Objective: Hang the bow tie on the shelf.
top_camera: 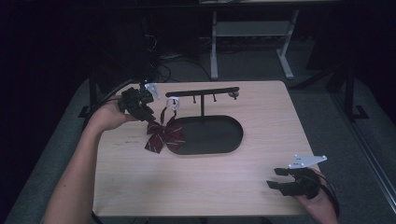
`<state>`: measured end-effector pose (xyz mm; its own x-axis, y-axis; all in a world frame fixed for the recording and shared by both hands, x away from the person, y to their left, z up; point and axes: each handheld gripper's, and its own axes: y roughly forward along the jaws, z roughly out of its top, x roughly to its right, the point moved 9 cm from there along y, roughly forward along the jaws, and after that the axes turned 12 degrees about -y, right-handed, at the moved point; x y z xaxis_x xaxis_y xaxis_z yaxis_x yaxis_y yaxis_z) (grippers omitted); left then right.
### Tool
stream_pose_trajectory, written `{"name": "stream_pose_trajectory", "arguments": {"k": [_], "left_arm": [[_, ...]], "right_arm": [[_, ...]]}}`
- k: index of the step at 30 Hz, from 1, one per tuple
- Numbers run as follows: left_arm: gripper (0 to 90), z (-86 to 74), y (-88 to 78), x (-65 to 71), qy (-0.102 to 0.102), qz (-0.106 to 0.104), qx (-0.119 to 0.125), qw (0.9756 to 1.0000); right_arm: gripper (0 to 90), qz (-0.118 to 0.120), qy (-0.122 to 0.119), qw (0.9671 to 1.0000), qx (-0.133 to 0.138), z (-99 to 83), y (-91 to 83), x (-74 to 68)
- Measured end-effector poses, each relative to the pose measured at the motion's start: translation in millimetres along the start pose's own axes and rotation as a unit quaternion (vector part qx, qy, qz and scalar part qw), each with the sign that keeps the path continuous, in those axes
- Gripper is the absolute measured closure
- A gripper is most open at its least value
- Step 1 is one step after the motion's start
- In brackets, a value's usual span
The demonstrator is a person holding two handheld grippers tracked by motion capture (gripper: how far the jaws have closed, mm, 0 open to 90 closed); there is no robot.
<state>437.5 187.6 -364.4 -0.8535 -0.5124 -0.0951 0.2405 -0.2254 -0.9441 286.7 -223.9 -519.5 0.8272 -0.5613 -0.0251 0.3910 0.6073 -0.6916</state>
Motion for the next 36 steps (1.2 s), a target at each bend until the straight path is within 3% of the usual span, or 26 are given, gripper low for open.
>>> {"name": "stream_pose_trajectory", "arguments": {"k": [17,30,36], "left_arm": [[66.9,-4.8,1.9,16.1,0.013,-0.005,0.007,0.9999],[66.3,-18.2,11.5,23.8,0.000,-0.020,0.016,0.9997],[65.7,-22.0,14.3,28.2,0.003,-0.022,0.021,0.9995]], "right_arm": [[36.4,-0.002,-0.001,1.0000,-0.001,-0.1,-0.2,-1.7],[36.5,-0.003,0.001,1.0000,-0.004,-0.5,0.5,-2.1],[36.4,-0.004,0.001,1.0000,-0.005,-0.5,0.8,-2.0]]}}
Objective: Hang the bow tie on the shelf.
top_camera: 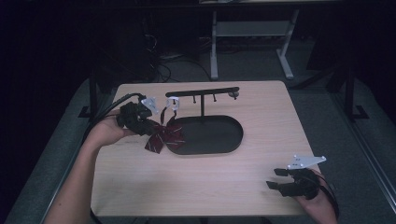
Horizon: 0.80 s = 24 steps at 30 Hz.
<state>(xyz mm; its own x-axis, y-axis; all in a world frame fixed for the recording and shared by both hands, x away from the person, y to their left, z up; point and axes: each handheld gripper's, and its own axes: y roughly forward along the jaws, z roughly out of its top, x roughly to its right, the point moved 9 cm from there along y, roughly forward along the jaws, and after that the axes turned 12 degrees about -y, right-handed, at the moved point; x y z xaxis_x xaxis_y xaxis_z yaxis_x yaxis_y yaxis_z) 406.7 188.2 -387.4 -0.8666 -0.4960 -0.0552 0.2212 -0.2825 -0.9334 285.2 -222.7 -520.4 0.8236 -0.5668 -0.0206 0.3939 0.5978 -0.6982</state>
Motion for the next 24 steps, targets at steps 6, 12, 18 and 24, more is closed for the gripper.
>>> {"name": "stream_pose_trajectory", "arguments": {"k": [6,12,18,24], "left_arm": [[65.1,-5.0,3.9,7.0,0.001,-0.004,0.006,1.0000],[64.1,-12.4,8.9,11.4,-0.003,-0.009,0.006,0.9999],[62.9,-19.9,12.1,15.8,-0.008,-0.011,0.012,0.9998],[61.9,-25.9,14.0,21.7,-0.009,-0.012,0.019,0.9997]], "right_arm": [[36.5,-0.001,0.000,1.0000,0.000,-0.1,0.1,0.4],[36.5,-0.002,0.001,1.0000,0.000,-0.2,0.1,0.4],[36.4,-0.002,0.001,1.0000,0.000,-0.3,0.6,0.8],[36.5,-0.003,0.000,1.0000,0.000,-0.7,0.7,1.4]]}}
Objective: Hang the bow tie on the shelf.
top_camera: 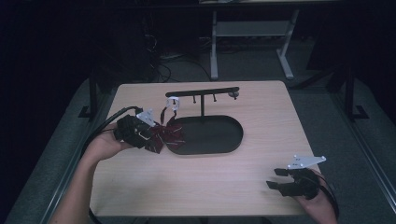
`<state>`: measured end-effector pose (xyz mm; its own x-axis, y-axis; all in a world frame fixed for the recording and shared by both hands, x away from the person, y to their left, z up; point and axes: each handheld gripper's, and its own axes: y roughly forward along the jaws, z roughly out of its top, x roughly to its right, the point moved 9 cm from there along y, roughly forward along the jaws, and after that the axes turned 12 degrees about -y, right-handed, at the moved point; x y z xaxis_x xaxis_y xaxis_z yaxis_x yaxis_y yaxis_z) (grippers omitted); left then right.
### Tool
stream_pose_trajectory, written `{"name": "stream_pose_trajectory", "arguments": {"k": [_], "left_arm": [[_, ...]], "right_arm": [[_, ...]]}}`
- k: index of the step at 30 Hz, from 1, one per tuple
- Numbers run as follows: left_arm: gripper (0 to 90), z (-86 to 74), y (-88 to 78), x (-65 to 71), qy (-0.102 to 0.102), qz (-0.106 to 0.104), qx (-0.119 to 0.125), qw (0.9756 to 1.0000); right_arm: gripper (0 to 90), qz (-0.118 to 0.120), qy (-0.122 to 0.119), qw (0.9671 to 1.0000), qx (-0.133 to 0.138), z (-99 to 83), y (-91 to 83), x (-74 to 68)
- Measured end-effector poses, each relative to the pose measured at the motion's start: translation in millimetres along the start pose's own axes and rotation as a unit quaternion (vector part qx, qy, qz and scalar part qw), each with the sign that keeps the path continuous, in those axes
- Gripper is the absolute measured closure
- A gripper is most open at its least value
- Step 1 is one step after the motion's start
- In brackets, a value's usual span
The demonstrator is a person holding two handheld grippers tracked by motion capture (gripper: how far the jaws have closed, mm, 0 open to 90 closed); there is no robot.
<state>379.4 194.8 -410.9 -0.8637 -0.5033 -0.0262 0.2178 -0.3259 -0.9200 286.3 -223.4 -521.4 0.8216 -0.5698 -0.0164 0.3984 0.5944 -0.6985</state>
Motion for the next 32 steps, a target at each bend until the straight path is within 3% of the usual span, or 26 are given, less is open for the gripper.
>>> {"name": "stream_pose_trajectory", "arguments": {"k": [20,32], "left_arm": [[56.8,-28.1,14.0,17.9,0.001,0.000,0.011,0.9999],[49.7,-52.4,29.9,36.7,-0.016,-0.001,0.032,0.9994]], "right_arm": [[36.4,-0.002,0.001,1.0000,0.000,-0.4,-0.1,0.6],[36.5,-0.001,0.000,1.0000,0.001,-0.1,0.4,0.6]]}}
